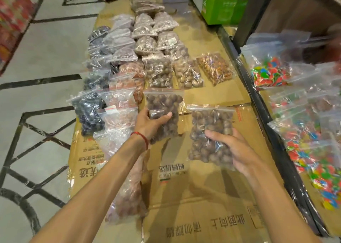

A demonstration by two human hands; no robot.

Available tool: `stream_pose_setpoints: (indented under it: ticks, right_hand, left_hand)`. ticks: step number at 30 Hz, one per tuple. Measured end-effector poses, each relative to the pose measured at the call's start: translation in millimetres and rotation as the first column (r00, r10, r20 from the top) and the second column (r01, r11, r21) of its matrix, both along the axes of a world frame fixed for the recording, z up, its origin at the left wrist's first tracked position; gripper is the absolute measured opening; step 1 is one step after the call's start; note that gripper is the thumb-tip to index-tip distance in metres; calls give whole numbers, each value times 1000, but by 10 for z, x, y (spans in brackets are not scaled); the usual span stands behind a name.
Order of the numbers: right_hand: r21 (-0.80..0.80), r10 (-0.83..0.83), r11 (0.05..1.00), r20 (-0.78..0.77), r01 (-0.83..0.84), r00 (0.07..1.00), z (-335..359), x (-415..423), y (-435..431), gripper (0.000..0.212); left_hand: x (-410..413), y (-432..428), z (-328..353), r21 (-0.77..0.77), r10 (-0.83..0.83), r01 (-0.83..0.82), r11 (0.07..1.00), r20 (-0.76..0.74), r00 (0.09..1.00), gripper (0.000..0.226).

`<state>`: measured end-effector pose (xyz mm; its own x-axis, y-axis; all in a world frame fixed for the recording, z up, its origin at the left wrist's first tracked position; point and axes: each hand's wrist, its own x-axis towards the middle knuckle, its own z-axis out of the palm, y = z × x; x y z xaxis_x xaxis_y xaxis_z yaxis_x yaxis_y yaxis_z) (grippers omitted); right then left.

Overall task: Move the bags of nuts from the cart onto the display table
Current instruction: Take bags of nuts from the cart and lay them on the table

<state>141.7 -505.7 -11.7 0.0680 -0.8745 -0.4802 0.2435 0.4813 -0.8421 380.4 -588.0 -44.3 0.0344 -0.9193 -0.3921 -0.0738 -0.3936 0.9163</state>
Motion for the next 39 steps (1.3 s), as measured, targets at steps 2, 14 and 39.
stream_pose_setpoints:
  ticks: [2, 14, 39]
  right_hand:
    - [-8, -6, 1000, 14, 6, 1000, -33, -14, -181, 14]
    - [50, -84, 995, 47, 82, 995, -350, 0, -758, 32]
    - [183, -56, 983, 124, 33, 991, -694, -145, -588, 40]
  left_hand:
    - [-42, -270, 3, -22, -8, 9, 1000, 36, 999, 45]
    - [-14, -1495, -358, -72, 11, 7, 997, 248, 969, 61]
    - [-1, -1199, -451, -229, 88, 72, 971, 616, 783, 78]
